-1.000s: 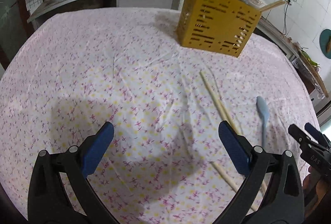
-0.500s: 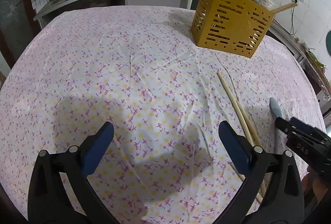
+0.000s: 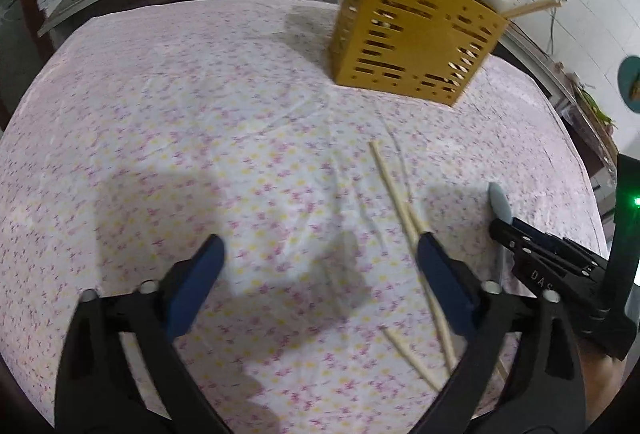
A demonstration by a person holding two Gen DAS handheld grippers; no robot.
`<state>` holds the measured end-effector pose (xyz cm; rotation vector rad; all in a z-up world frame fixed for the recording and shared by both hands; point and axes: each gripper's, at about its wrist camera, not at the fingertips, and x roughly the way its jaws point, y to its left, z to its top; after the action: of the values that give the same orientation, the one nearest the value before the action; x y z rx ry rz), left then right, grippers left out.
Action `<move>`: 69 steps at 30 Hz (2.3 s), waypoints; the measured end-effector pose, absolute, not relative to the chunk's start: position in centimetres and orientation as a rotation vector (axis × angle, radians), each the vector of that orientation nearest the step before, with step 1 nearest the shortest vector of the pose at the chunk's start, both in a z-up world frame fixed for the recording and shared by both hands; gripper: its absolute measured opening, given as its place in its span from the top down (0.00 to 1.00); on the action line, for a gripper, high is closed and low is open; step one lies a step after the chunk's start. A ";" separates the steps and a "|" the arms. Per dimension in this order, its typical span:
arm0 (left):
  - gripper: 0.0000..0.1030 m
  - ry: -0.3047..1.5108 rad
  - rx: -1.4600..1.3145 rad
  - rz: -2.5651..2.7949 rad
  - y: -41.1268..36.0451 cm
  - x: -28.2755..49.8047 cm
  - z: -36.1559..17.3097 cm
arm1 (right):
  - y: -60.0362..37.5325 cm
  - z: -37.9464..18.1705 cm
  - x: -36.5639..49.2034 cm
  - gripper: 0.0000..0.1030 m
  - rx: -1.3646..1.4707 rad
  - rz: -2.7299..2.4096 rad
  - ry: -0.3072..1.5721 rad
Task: Organize utensils
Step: 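Grasp the light-blue spoon with the right tool while the left tool grasps a chopstick, then lift the blue spoon and chopstick and carry both tools over the yellow holder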
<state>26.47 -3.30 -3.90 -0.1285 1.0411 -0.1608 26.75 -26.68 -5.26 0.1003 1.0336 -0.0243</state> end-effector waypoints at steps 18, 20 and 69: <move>0.70 1.177 -0.107 -0.229 -9.1 30.2 -6.2 | -33.6 -5.5 28.1 0.91 0.163 -0.021 1.048; 0.77 1.179 -0.079 -0.224 -9.4 30.7 -6.3 | -33.7 -5.5 28.4 0.91 0.165 -0.015 1.060; 0.96 1.250 0.112 -0.307 -10.3 35.2 -6.8 | -32.7 -4.9 35.3 0.69 0.068 0.116 1.317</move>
<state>35.23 -10.31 -6.82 0.1122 1.2503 -0.3066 35.29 -32.74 -4.87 0.0678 1.3172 0.1163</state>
